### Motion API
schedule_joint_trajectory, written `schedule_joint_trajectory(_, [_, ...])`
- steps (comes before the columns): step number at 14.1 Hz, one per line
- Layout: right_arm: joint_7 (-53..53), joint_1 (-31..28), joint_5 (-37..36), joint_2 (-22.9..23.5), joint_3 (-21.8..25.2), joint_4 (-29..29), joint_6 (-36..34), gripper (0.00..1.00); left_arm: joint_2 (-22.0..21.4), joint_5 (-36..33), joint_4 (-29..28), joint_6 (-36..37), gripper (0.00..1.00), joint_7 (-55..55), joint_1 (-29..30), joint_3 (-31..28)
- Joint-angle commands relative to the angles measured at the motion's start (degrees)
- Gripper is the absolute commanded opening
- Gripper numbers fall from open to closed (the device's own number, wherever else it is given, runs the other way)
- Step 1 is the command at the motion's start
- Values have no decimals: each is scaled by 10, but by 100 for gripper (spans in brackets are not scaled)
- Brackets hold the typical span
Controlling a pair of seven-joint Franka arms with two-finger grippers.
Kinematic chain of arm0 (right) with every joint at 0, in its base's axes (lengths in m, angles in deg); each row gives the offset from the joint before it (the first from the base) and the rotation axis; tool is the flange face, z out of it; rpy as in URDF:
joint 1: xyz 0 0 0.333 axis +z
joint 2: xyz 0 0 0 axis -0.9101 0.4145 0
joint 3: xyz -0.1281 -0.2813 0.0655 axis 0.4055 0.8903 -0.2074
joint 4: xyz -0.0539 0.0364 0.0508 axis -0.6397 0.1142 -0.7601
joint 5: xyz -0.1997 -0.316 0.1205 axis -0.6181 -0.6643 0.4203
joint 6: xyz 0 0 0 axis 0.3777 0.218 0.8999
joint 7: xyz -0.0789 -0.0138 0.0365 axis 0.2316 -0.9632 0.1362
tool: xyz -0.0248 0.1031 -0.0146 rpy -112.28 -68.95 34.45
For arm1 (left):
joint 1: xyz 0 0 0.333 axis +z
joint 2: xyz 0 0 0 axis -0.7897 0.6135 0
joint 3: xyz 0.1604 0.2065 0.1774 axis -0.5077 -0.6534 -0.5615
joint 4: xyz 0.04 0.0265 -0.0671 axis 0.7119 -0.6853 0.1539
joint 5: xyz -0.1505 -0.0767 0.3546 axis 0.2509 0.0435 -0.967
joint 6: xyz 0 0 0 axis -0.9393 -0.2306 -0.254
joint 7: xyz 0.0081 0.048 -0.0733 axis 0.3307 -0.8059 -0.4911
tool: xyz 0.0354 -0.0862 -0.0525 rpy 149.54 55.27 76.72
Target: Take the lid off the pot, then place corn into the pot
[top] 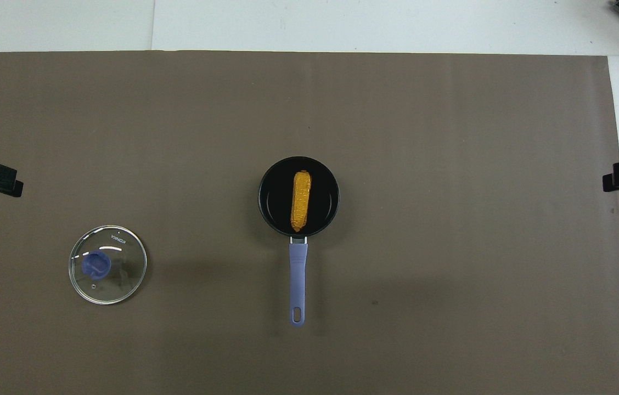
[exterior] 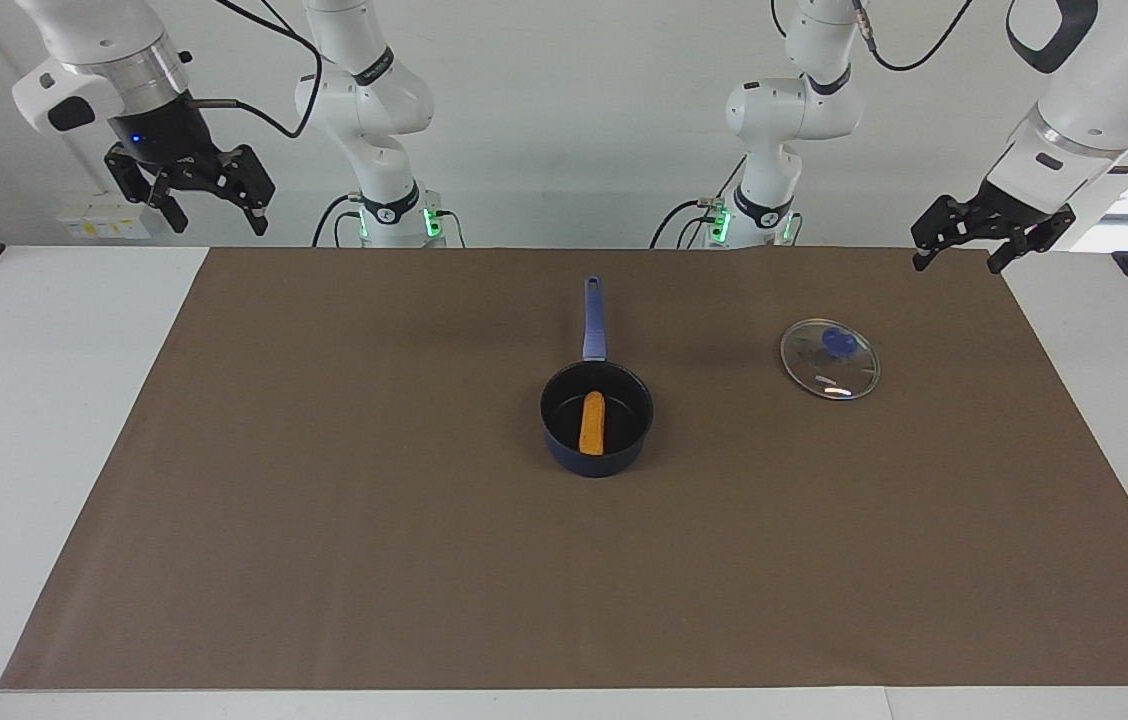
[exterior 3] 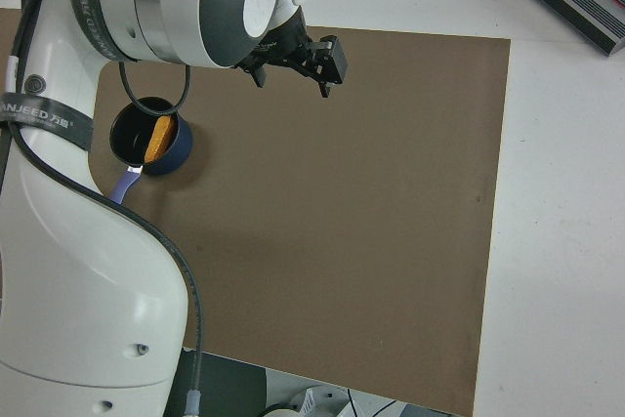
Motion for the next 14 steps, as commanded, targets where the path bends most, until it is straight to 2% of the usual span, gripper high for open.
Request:
schedule_joint_trajectory(1, [18, 39, 4, -10, 45, 11, -4, 100, -12, 6, -15, -13, 100, -4, -4, -4])
schedule_joint_trajectory(11, [19, 37, 8, -11, 45, 11, -10, 100, -12, 6, -15, -13, 100, -1, -3, -5])
schedule_joint_trajectory(14, [47, 38, 3, -11, 46, 11, -10, 100, -13, 6, -16, -12, 100, -2, -3, -5])
